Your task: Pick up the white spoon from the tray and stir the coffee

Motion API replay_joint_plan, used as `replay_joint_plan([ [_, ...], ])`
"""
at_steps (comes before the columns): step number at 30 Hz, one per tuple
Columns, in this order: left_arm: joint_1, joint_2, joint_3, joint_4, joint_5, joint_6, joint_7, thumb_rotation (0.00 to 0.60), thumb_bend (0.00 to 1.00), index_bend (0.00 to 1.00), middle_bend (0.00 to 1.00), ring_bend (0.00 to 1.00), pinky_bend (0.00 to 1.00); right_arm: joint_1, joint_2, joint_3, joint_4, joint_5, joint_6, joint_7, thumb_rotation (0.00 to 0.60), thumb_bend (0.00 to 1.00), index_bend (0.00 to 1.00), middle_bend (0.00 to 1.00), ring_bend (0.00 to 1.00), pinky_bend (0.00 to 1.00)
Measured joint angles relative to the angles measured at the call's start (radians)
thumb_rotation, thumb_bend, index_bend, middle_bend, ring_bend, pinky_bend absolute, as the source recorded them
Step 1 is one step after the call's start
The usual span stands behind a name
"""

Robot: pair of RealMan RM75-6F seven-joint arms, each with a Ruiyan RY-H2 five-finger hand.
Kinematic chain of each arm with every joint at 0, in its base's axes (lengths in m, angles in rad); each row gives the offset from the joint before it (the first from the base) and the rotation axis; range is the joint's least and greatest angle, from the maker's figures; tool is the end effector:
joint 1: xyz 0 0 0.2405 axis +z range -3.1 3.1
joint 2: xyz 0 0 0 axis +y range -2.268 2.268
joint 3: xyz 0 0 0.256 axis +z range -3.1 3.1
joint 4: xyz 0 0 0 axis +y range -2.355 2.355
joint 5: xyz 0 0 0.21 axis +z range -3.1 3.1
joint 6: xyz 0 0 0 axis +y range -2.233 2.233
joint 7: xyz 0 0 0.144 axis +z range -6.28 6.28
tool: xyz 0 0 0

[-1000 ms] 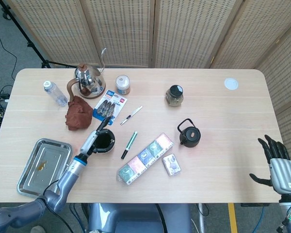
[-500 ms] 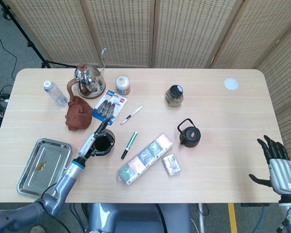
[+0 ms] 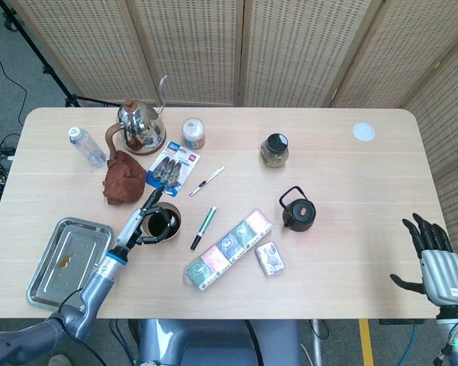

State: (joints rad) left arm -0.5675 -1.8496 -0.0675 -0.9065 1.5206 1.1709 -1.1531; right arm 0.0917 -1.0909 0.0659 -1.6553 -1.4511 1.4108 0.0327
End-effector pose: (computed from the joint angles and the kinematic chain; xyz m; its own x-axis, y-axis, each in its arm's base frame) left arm -0.2208 0.3139 -0.0649 -0.5736 0.4290 0.6978 0.7500 -0.0674 0.6579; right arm -0.3123 -0.1856 0.1590 0.3430 -0.0582 0.9375 -0.9380 0.0308 0.3451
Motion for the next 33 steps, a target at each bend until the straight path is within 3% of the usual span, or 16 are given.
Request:
replay_joint_plan([
  [13, -0.033, -0.035, -0.02, 0.072, -0.004, -0.021, 0.002, 0.6, 0.44, 0.65, 0.0, 0.0, 0.0, 0.003, -0.007, -0.003, 0.006, 0.001, -0.006, -0.009, 0.6, 0.0, 0.0, 0.0, 0.0, 0.0],
  [33, -0.034, -0.029, 0.003, 0.001, 0.021, 0.005, -0.001, 0.6, 0.44, 0.65, 0.0, 0.0, 0.0, 0.003, -0.004, -0.002, 0.008, -0.002, -0.002, -0.001, 0.6, 0.0, 0.0, 0.0, 0.0, 0.0],
])
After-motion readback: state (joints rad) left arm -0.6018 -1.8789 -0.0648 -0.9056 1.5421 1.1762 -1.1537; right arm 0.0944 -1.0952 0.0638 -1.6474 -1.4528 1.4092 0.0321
